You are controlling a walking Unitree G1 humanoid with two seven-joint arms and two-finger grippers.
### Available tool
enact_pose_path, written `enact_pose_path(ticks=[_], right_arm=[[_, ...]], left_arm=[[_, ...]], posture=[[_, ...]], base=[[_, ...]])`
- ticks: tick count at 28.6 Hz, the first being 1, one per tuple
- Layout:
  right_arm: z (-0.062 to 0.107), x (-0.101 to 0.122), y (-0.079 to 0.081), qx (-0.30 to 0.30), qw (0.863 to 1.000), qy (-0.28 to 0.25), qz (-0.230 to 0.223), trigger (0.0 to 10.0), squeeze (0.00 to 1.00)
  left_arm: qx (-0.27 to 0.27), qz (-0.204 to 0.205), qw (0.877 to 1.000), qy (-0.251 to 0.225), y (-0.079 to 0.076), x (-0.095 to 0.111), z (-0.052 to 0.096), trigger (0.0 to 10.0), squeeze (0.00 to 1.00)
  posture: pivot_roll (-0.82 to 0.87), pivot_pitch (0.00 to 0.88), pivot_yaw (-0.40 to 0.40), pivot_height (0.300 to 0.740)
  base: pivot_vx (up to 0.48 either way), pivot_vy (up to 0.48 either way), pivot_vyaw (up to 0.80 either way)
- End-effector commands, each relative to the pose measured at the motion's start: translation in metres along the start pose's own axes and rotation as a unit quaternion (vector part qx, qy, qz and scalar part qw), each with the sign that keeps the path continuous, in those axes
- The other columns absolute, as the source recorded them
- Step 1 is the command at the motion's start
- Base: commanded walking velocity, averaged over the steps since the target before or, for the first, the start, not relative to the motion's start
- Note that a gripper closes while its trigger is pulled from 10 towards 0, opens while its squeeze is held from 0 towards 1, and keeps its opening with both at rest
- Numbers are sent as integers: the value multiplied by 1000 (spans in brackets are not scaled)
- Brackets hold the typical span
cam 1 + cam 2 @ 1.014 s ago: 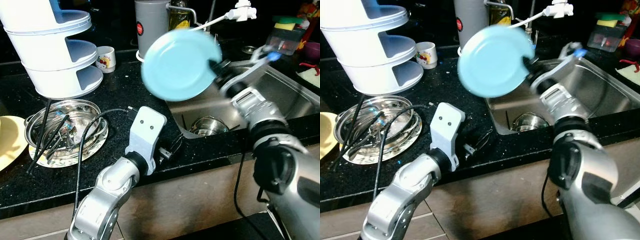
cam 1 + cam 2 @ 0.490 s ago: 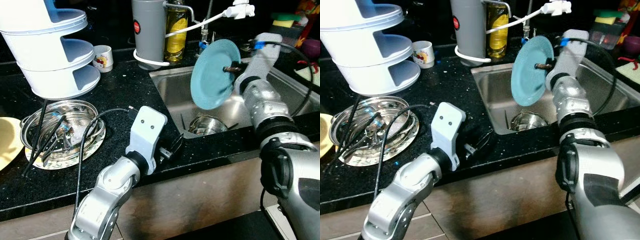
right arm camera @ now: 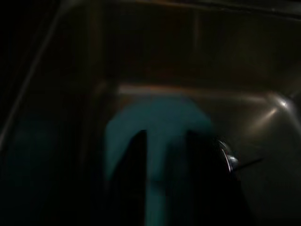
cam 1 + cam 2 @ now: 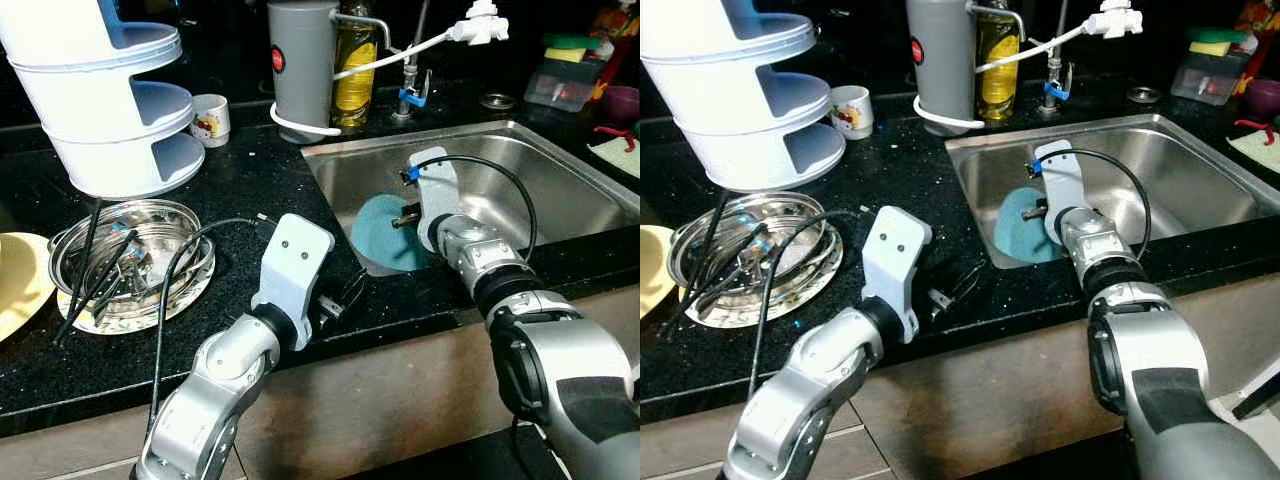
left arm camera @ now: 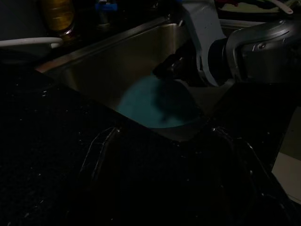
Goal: Kitchen organization
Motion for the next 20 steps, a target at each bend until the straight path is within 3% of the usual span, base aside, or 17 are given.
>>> enact_pose_path(ticks=[1, 2, 3, 4, 5, 7, 8, 9, 10, 11, 12, 14, 16, 18, 19, 20], right_arm=[[1, 7, -4, -4, 999, -23, -31, 10000, 1000], [2, 12, -7, -7, 997, -40, -61, 10000, 1000], [3, 17, -10, -8, 994, -55, -89, 10000, 933], [4, 23, -13, -2, 990, -80, -116, 10000, 671], [6, 29, -16, 3, 985, -102, -141, 10000, 188], [8, 33, -17, 7, 981, -117, -156, 10000, 188], [11, 42, -20, 25, 967, -151, -201, 10000, 0], [15, 50, -23, 46, 952, -184, -239, 10000, 0], [15, 50, -23, 46, 952, -184, -239, 10000, 0], [23, 60, -28, 80, 927, -229, -285, 10000, 0], [27, 63, -30, 99, 917, -245, -299, 10000, 0], [34, 68, -31, 134, 897, -269, -323, 10000, 0], [36, 70, -31, 143, 892, -275, -329, 10000, 0], [47, 79, -22, 210, 860, -302, -354, 10000, 0], [47, 79, -22, 210, 860, -302, -354, 10000, 0], [52, 82, -19, 237, 845, -311, -364, 10000, 0]], left_arm=[[2, -2, 1000, 9, 1, -6, 0, 10000, 0], [3, -4, 1000, 11, 1, -8, 0, 10000, 0], [5, -7, 1000, 13, 2, -9, 1, 10000, 0], [7, -8, 1000, 14, 2, -11, 1, 10000, 0], [10, -11, 1000, 15, 4, -12, 1, 10000, 0], [12, -12, 1000, 16, 5, -13, 2, 10000, 0], [14, -16, 1000, 15, 6, -13, 2, 10000, 0], [20, -19, 1000, 13, 9, -13, 2, 10000, 0], [20, -19, 1000, 13, 9, -13, 2, 10000, 0], [33, -25, 999, 13, 16, -13, 3, 10000, 0], [41, -24, 999, 9, 20, -12, 3, 10000, 0], [58, -26, 998, 9, 27, -11, 3, 10000, 0], [62, -27, 998, 9, 28, -11, 3, 10000, 0], [78, -32, 996, 20, 35, -14, 2, 10000, 0], [78, -32, 996, 20, 35, -14, 2, 10000, 0], [82, -33, 996, 23, 36, -15, 2, 10000, 0]], posture=[[44, 0, 11, 740], [41, 0, 12, 740], [40, 0, 12, 740], [36, 0, 15, 740], [36, 0, 15, 740], [36, 0, 15, 740], [35, 0, 14, 740], [35, 0, 14, 740], [35, 0, 14, 740], [33, 0, 18, 740], [30, 0, 18, 740], [27, 0, 21, 740], [27, 0, 21, 740], [21, 0, 25, 740], [21, 0, 25, 740], [20, 0, 24, 740]], base=[[0, 0, 0], [0, 0, 0], [0, 0, 0], [0, 0, 0], [0, 0, 0], [0, 0, 0], [0, 0, 0], [0, 0, 0], [0, 0, 0], [0, 0, 0], [0, 0, 0], [0, 0, 0], [0, 0, 0], [0, 0, 0], [0, 0, 0], [0, 0, 0]])
Point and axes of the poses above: a point about 5 cm out from each wrist's last joint towards the gripper, its own z axis pointing back from the gripper into the wrist, its own x axis along the axis of the wrist's last joint, y = z × x, the point moved 5 cm from there along -z, pointing out of the wrist towards the gripper, and after that the axes turned 3 degrees about -z, right-handed, at the moved point
